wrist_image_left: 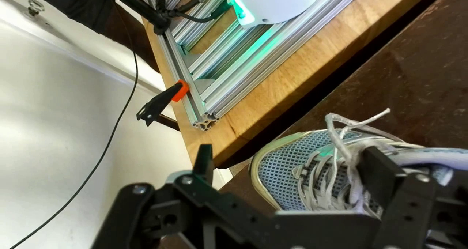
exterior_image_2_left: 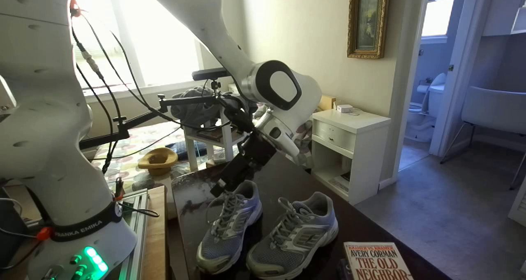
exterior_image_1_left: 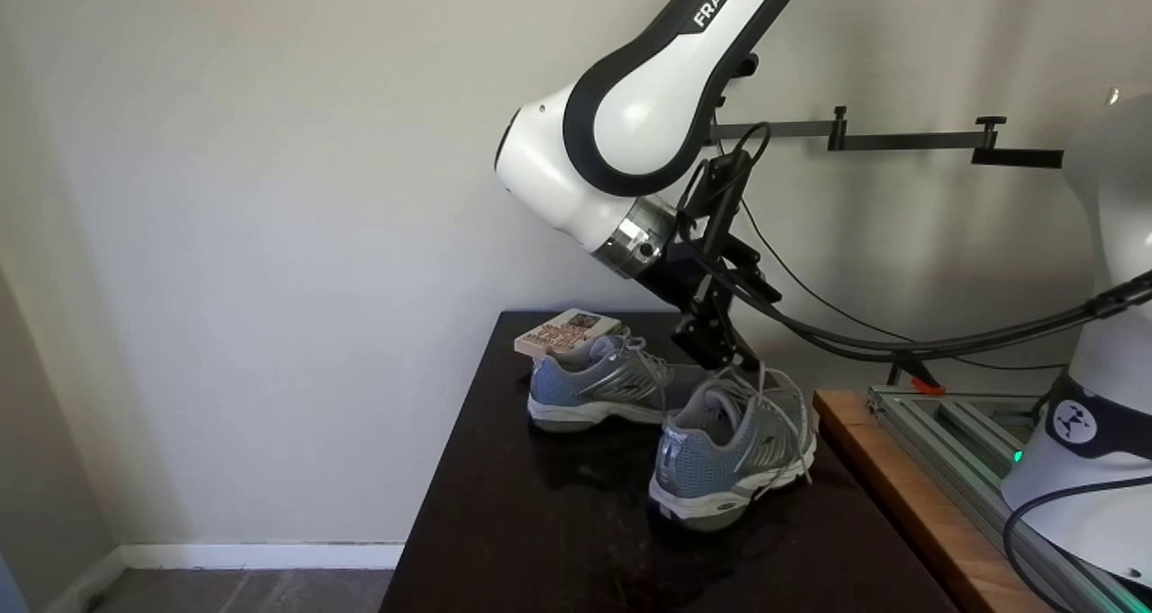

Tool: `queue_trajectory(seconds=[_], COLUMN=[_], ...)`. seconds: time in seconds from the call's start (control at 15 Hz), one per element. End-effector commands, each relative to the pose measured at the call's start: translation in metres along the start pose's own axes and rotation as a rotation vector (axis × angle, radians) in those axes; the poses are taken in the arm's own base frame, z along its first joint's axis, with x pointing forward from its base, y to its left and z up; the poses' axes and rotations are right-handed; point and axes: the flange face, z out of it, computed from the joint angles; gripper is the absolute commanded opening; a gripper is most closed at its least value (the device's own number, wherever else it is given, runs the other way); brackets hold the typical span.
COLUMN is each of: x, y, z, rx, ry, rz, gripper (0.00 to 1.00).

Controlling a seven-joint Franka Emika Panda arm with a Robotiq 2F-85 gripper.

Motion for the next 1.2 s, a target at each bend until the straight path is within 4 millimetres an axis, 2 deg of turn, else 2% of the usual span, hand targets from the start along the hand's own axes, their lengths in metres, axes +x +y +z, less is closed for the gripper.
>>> queue_trajectory(seconds=[0.0, 0.47, 1.13], x=[-0.003, -0.006, 0.005], y=[0.005, 0.009, -0.006], z=[-0.008, -0.001, -0.003], rx=[-0.011, -0.107, -0.015], ry=[-0.028, -0.076, 0.012], rz=[-0.012, -0.002, -0.008], gripper=[1.0, 1.0, 1.0])
